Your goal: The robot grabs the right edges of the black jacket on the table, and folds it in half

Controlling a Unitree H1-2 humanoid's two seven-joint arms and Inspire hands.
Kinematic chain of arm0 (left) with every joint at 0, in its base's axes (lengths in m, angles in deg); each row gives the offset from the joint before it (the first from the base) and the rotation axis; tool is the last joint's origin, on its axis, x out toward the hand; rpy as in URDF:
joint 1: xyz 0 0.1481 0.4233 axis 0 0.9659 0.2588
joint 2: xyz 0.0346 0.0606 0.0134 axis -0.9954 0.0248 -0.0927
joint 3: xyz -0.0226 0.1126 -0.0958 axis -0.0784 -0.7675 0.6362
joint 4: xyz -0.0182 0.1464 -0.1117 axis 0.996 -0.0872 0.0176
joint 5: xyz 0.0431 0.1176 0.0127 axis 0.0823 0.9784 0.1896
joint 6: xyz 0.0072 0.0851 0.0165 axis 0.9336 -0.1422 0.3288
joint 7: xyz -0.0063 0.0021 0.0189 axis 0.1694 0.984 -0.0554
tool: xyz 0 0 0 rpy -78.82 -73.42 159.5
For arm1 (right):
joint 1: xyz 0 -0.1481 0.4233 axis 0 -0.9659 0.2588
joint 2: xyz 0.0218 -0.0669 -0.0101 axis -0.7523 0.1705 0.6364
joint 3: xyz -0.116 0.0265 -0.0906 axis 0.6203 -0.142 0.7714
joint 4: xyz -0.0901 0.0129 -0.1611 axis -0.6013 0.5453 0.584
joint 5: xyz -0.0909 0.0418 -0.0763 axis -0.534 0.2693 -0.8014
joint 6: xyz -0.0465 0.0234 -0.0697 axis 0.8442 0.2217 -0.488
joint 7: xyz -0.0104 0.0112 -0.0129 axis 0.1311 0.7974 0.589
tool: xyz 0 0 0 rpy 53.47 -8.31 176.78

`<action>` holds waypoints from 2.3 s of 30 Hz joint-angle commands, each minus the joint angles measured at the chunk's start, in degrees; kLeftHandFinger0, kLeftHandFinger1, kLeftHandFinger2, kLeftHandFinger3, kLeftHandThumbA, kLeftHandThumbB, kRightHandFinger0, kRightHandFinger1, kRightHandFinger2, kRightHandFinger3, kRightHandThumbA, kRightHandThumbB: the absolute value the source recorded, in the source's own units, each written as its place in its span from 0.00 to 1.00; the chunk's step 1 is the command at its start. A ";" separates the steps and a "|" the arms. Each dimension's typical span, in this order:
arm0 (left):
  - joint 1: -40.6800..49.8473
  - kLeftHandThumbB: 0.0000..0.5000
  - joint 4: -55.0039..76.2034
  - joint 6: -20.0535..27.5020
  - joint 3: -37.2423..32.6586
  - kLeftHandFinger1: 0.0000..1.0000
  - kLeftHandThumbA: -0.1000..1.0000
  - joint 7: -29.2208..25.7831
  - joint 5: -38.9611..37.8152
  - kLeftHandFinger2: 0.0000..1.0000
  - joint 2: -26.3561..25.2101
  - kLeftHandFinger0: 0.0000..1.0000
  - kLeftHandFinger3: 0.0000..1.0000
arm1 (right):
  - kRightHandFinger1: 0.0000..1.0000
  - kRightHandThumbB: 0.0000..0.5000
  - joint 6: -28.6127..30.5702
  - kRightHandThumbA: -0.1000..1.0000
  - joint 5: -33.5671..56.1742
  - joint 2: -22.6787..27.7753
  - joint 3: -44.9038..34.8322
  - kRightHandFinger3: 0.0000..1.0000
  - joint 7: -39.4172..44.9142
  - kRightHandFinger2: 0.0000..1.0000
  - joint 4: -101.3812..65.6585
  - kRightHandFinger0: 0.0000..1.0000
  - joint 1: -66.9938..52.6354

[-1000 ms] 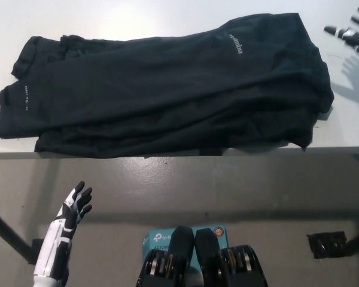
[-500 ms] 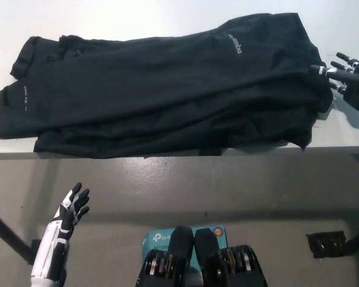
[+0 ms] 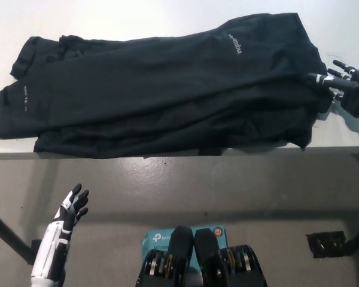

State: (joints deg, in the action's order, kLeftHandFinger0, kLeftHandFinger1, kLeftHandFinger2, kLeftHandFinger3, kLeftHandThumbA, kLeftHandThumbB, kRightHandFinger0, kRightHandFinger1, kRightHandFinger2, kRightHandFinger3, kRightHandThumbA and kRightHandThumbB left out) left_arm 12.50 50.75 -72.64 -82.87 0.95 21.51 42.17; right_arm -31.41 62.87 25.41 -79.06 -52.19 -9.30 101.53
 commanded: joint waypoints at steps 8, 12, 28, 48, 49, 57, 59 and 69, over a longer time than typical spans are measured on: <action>-0.35 0.19 0.11 0.72 0.54 1.00 0.88 -0.35 1.30 1.00 -1.33 1.00 1.00 | 1.00 0.70 -0.23 1.00 5.08 -1.63 -4.50 1.00 5.16 1.00 1.30 1.00 3.56; -0.44 0.19 0.17 0.58 0.66 1.00 0.85 -0.43 1.24 1.00 -1.30 1.00 1.00 | 1.00 0.77 -3.23 1.00 8.64 -2.56 -9.68 1.00 7.22 1.00 1.42 1.00 4.09; -0.83 0.17 1.52 -0.11 1.73 1.00 0.83 0.06 -0.13 1.00 -1.52 1.00 1.00 | 1.00 0.78 -4.47 1.00 8.64 -4.92 -10.87 1.00 8.66 1.00 2.29 1.00 3.62; -1.22 0.15 2.08 -0.93 2.50 1.00 0.81 0.10 -0.40 1.00 -1.59 1.00 1.00 | 0.07 0.67 -0.34 0.24 13.69 -11.47 -20.30 0.61 -1.00 0.46 0.85 0.00 8.97; -1.26 0.15 2.07 -0.91 2.60 1.00 0.81 0.15 -0.50 1.00 -1.67 1.00 1.00 | 0.08 0.66 -0.31 0.25 13.73 -11.57 -20.34 0.63 -1.09 0.47 0.72 0.00 9.02; -1.72 0.17 1.07 -0.21 2.87 1.00 0.81 0.66 -1.73 1.00 -1.84 1.00 1.00 | 0.10 0.53 -0.99 0.16 15.76 -12.03 -21.97 0.58 -2.35 0.48 -0.49 0.00 9.29; -1.88 0.17 1.19 -0.36 2.82 1.00 0.81 0.58 -1.60 1.00 -1.77 1.00 1.00 | 0.09 0.51 -0.55 0.14 15.60 -12.05 -22.12 0.57 -2.73 0.47 -0.67 0.00 9.43; -2.19 0.18 1.23 -0.93 2.51 1.00 0.84 0.52 -1.14 1.00 -1.59 1.00 1.00 | 0.02 0.16 0.93 0.00 17.29 -11.52 -23.92 0.56 -4.46 0.53 -6.17 0.00 8.28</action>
State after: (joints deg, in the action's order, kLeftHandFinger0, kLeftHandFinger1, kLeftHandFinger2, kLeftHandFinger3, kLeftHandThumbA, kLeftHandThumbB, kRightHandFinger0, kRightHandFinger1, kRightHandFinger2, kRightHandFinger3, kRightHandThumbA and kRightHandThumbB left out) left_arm 10.83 50.83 -73.60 -80.35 0.93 21.11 41.47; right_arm -32.90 76.74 12.63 -101.52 -56.30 -11.89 106.17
